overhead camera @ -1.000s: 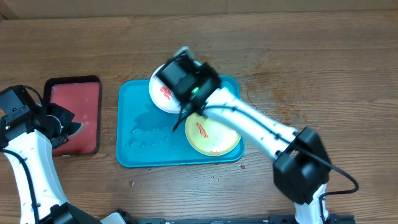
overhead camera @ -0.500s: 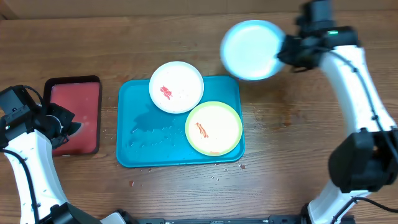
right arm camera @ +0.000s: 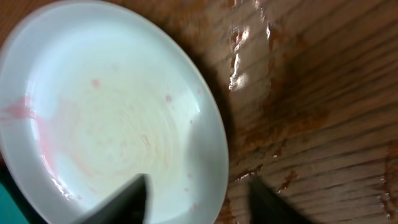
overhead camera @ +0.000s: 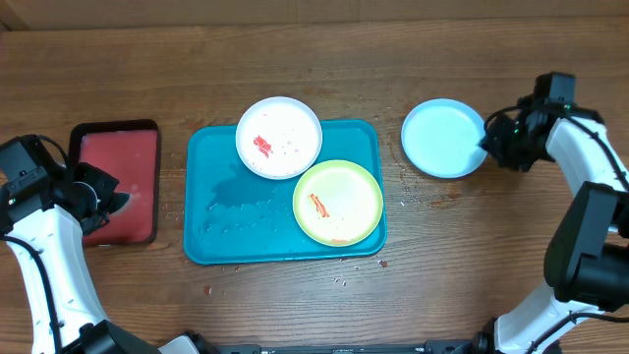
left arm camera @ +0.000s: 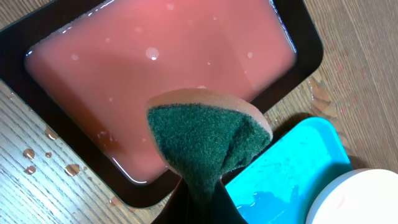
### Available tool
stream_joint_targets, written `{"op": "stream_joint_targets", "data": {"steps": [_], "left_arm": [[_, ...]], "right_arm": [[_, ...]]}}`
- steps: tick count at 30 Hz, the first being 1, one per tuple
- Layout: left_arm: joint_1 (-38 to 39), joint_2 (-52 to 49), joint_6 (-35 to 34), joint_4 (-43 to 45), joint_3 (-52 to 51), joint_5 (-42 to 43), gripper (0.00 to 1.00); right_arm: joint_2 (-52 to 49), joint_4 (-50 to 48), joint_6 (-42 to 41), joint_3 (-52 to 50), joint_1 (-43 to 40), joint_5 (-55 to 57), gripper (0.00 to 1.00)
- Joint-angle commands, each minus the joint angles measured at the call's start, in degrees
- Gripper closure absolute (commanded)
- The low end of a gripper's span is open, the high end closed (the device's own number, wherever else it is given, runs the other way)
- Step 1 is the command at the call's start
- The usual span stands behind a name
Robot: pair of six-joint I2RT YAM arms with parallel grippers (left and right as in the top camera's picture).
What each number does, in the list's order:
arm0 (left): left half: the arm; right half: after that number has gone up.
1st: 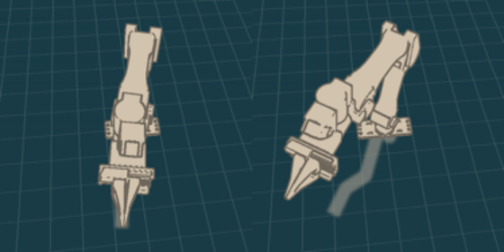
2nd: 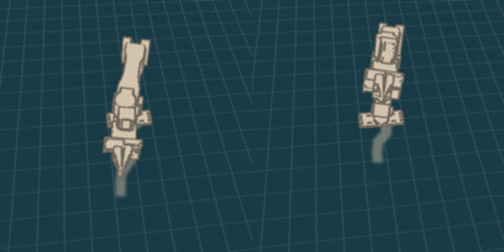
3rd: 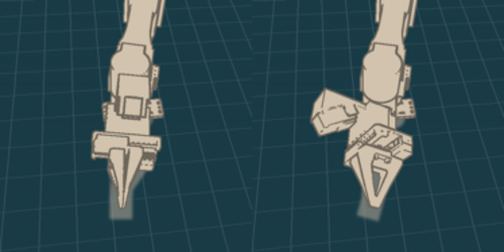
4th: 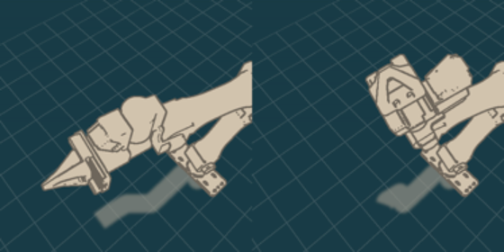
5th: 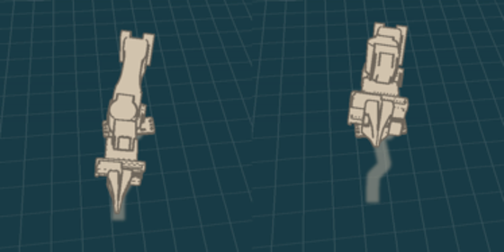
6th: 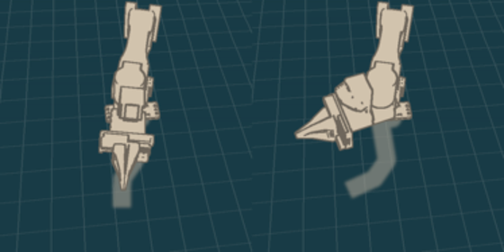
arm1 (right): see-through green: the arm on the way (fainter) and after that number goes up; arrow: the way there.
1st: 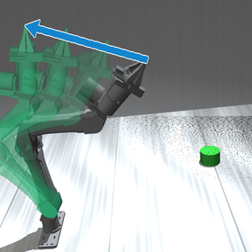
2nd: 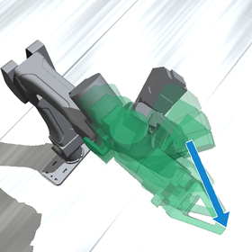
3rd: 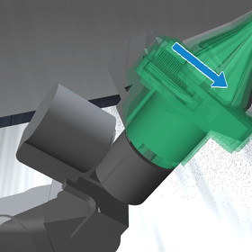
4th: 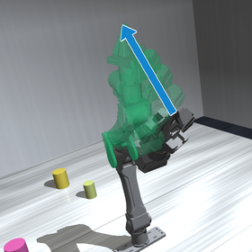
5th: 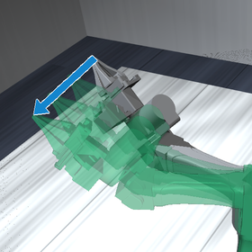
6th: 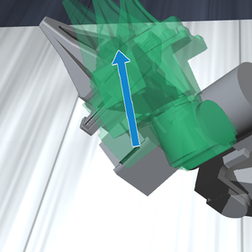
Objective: Clean dirty plates on tray and stack at the side
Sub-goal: 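Place the light-blue plate on the table right of the tray, then reach the right gripper to the white plate's rim on the tray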
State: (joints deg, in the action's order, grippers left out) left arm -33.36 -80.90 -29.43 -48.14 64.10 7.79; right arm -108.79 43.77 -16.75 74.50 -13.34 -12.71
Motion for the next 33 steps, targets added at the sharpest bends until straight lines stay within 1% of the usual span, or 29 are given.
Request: {"op": "stream_joint_targets", "data": {"steps": [1, 4, 7, 8, 10, 12, 13, 16, 17, 22, 26, 30, 33], "left_arm": [[0.02, -0.11, 1.14, -0.02, 0.13, 0.87, 0.96], [0.02, -0.11, 1.16, 0.11, 0.13, 0.85, 0.96], [0.02, -0.11, 1.16, 0.15, 0.13, 0.90, 0.96], [0.02, -0.11, 1.20, 0.13, 0.13, 1.07, 0.96], [0.04, -0.11, 1.46, 0.17, 0.13, 1.11, 0.96], [0.04, -0.11, 2.89, 0.33, 0.13, 1.51, 0.96], [0.07, -0.11, 4.20, 0.37, 0.13, 2.67, 0.95], [0.07, -0.11, 4.22, 0.52, 0.13, 4.15, 0.96], [0.42, -0.11, 4.22, 0.61, 0.13, 4.26, 0.96], [1.60, -0.11, 5.27, 0.98, 0.13, 4.26, 0.96], [1.90, -0.11, 5.27, 0.98, 0.13, 4.28, 0.96], [1.95, -0.11, 5.25, 0.98, 0.13, 4.31, 0.96], [1.95, -0.11, 5.25, 1.07, 0.13, 4.31, 0.96]], "right_arm": [[1.09, -0.59, 0.02, -1.18, 0.42, -2.08, 0.00], [1.22, 2.47, 0.04, 1.49, 0.42, -7.28, 0.00], [2.29, 6.36, 1.05, 6.56, 0.94, -12.17, 0.00], [3.28, 7.93, 3.43, 9.99, 2.19, -15.17, 0.01], [4.15, 8.46, 6.95, 13.53, 4.87, -17.77, 0.01], [4.31, 7.28, 11.89, 15.74, 8.72, -18.40, 0.00], [4.26, 4.72, 15.39, 15.80, 11.89, -17.55, 0.00], [2.95, 0.35, 20.48, 15.45, 18.56, -13.81, 0.00], [1.36, -2.29, 21.57, 15.45, 22.58, -11.47, 0.00], [-4.50, -10.95, 20.20, 15.45, 32.35, -4.66, 0.00], [-9.27, -16.04, 12.50, 15.45, 37.70, 4.83, 0.00], [-12.74, -18.27, 7.52, 15.45, 40.48, 7.08, 0.06], [-13.79, -18.78, 5.16, 15.45, 41.97, 7.08, 0.14]]}}
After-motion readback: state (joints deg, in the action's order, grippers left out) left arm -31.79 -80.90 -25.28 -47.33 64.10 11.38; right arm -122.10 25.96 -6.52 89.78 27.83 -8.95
